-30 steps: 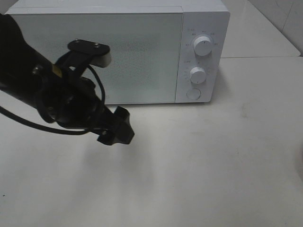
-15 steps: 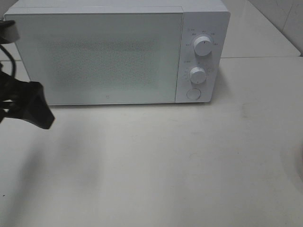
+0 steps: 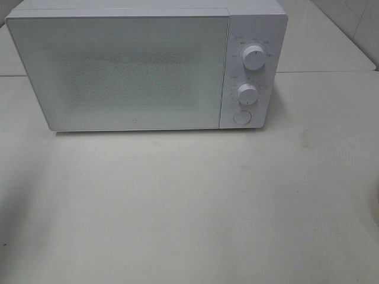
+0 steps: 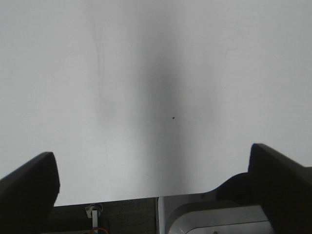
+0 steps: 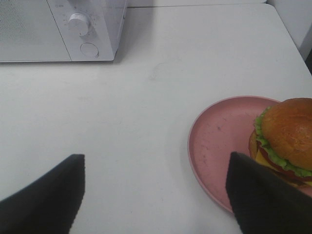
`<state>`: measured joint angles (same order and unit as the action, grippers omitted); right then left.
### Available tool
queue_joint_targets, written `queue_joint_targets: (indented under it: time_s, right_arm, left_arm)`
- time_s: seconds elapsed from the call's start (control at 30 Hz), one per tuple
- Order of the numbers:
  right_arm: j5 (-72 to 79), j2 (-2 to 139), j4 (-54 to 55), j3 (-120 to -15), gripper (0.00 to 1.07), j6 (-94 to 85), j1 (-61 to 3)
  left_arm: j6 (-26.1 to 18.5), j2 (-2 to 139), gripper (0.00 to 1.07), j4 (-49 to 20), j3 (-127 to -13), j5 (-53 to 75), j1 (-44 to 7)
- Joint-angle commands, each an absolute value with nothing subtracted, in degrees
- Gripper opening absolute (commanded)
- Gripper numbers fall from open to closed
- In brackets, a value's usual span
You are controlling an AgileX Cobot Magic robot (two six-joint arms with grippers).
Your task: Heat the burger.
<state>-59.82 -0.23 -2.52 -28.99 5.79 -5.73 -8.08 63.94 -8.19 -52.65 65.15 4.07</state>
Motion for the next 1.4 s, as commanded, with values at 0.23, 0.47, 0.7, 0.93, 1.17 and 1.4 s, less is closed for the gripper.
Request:
queue_joint_targets:
  time_s: [0.23, 0.47, 0.7, 0.93, 1.17, 1.4]
  right_arm:
    - [-59.47, -1.83, -2.69, -29.11, 0.76, 5.39, -5.44]
    - [-59.47, -1.83, -2.69, -29.11, 0.76, 5.39, -5.44]
    - [-59.47, -1.83, -2.69, -29.11, 0.76, 5.39, -5.44]
    - [-59.47, -1.83, -2.69, -29.11, 0.76, 5.39, -5.44]
    - [-59.47, -1.83, -2.69, -29.11, 0.76, 5.39, -5.44]
    - [-59.47, -1.83, -2.69, -29.11, 0.76, 5.39, -5.44]
  left_arm:
    - [-7.73, 51.11, 1.0, -8.02, -42.69, 62.11, 4.64]
    - [-7.91, 43.09, 1.0, -8.14, -35.29, 59.42, 4.64]
    - [-7.91, 30.48, 1.0, -7.39, -30.14, 56.09, 4.64]
    - [-7.91, 21.94, 1.0, -7.22, -29.39, 58.79, 4.64]
    - [-7.68, 10.2, 1.0, -6.93, -28.71, 59.7, 4.64]
    - [-7.68, -1.38, 1.0, -8.88, -28.71, 59.59, 4.64]
